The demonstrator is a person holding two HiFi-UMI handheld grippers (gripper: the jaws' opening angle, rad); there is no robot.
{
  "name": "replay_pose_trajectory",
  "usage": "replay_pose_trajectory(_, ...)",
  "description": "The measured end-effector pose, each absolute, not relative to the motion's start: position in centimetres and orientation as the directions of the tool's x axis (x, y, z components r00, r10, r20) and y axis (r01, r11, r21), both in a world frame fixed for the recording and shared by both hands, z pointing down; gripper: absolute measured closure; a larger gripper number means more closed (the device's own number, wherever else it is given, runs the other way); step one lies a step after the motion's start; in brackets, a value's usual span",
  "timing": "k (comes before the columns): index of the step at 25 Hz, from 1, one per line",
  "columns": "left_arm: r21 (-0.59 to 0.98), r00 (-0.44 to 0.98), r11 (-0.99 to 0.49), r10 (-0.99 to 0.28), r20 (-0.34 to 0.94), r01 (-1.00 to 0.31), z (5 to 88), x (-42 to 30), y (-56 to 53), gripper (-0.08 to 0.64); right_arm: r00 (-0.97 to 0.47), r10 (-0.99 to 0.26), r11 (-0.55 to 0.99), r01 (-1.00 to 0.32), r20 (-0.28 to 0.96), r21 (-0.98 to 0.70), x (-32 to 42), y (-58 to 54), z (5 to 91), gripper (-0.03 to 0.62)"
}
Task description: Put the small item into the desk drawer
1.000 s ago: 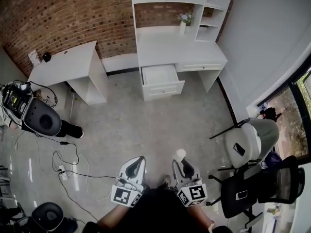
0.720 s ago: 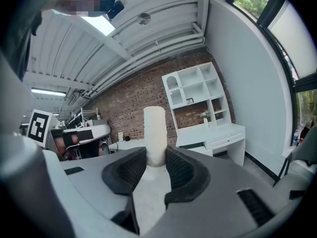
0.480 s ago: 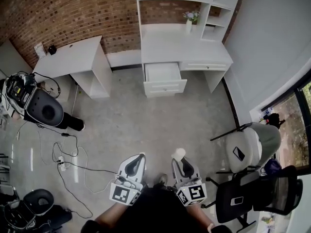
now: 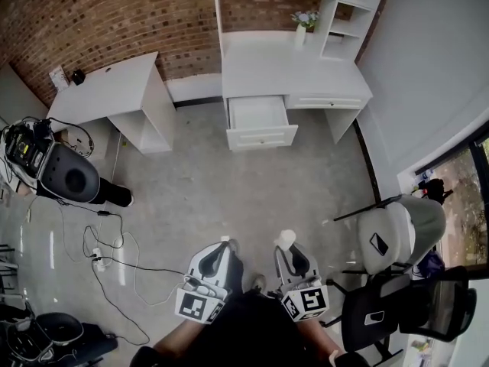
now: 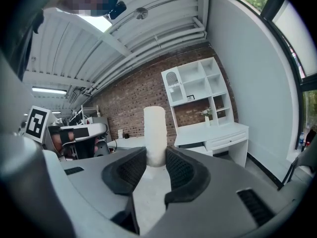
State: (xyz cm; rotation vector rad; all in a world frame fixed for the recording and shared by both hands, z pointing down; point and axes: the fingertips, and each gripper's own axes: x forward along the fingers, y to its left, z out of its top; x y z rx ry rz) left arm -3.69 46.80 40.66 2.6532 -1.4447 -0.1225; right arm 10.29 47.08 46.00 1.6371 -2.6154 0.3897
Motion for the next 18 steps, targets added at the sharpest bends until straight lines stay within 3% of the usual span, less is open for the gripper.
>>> replay_pose_trajectory(18,0.204,0.652,-0.642,-0.758,-0.025,-0.739,41.6,-9.9,26.8,0.537,-0.335,-0.925,0.306,-0.937,0.181,-0.168,3.0,28.4,44.6,0.454)
